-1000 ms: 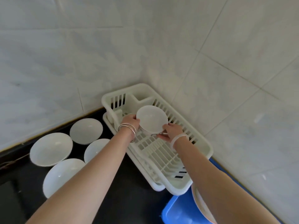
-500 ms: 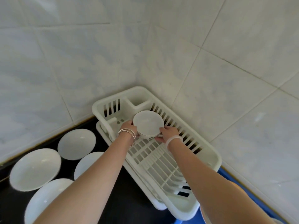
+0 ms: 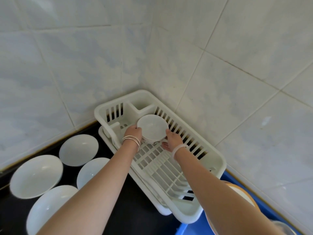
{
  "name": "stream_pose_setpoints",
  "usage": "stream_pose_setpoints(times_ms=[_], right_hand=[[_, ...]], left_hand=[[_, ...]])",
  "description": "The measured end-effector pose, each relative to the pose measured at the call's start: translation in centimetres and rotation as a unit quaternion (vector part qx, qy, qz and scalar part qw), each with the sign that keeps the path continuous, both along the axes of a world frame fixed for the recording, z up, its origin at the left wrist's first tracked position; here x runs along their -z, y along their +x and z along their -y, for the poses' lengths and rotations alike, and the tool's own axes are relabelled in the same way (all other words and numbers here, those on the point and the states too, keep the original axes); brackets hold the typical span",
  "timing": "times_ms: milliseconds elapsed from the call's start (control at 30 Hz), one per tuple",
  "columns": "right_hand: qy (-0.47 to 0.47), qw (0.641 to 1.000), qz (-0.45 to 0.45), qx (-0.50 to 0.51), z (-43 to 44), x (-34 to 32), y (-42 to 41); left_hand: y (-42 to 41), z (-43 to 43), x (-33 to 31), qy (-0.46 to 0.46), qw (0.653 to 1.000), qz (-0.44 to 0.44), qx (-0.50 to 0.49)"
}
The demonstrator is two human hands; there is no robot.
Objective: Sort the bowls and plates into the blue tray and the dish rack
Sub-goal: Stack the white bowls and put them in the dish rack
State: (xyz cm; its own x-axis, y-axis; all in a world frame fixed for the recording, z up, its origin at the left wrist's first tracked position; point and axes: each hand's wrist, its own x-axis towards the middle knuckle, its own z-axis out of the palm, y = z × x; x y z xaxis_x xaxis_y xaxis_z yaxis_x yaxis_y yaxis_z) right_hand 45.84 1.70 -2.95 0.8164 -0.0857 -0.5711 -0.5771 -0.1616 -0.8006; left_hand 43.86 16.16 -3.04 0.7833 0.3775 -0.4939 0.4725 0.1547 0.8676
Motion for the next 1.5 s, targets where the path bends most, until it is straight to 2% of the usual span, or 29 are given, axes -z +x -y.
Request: stream_pose_setpoints(times_ms=[200, 333, 433, 533, 600, 667, 767, 867, 967, 1067, 1300, 1500], right_hand=[[-0.075, 0.996, 0.038, -0.042, 0.8, -1.1, -1.3], [-0.033, 0.993, 0.096, -0.064, 0.5, -3.4, -4.8], [-0.022, 0.985, 0.137, -0.099, -0.8, -4.9, -8.4], [-0.021, 0.979, 0.143, -0.144, -2.5, -5.7, -12.0], [-0.046, 0.971, 0.143, -0.184, -3.6, -5.6, -14.3], [-0.117, 0.952, 0.175, -0.224, -4.6, -5.1, -16.0], [-0.179, 0.930, 0.234, -0.217, -6.0, -4.4, -17.7], [-0.201, 0.935, 0.202, -0.213, -7.3, -2.9, -18.4], [-0.263, 0.924, 0.114, -0.253, -8.5, -0.8, -18.6], [-0.248, 0.933, 0.048, -0.257, -9.7, 1.4, -18.3], [-0.123, 0.978, -0.036, -0.163, -12.1, 3.6, -16.7], [-0.107, 0.987, 0.022, -0.119, -11.8, 2.6, -17.1]], left_hand=[[-1.7, -0.4, -0.4, 0.063, 0.996, 0.013, 0.055], [-5.8, -1.3, -2.7, 0.092, 0.992, 0.067, 0.048], [-9.9, -2.4, -3.8, 0.136, 0.986, 0.072, 0.066], [-14.5, -3.9, -3.9, 0.166, 0.982, 0.078, 0.039], [-17.5, -4.9, -3.6, 0.193, 0.979, 0.061, 0.016], [-20.4, -5.9, -2.8, 0.204, 0.978, 0.037, -0.010], [-23.9, -7.4, -1.1, 0.225, 0.974, -0.007, -0.030], [-26.5, -8.7, 0.7, 0.263, 0.961, -0.064, -0.053], [-28.4, -9.5, 2.1, 0.290, 0.950, -0.068, -0.094], [-29.5, -10.2, 3.4, 0.308, 0.942, -0.080, -0.110], [-30.4, -11.0, 5.1, 0.158, 0.968, -0.072, -0.180], [-30.8, -11.8, 5.6, 0.126, 0.975, -0.044, -0.177]])
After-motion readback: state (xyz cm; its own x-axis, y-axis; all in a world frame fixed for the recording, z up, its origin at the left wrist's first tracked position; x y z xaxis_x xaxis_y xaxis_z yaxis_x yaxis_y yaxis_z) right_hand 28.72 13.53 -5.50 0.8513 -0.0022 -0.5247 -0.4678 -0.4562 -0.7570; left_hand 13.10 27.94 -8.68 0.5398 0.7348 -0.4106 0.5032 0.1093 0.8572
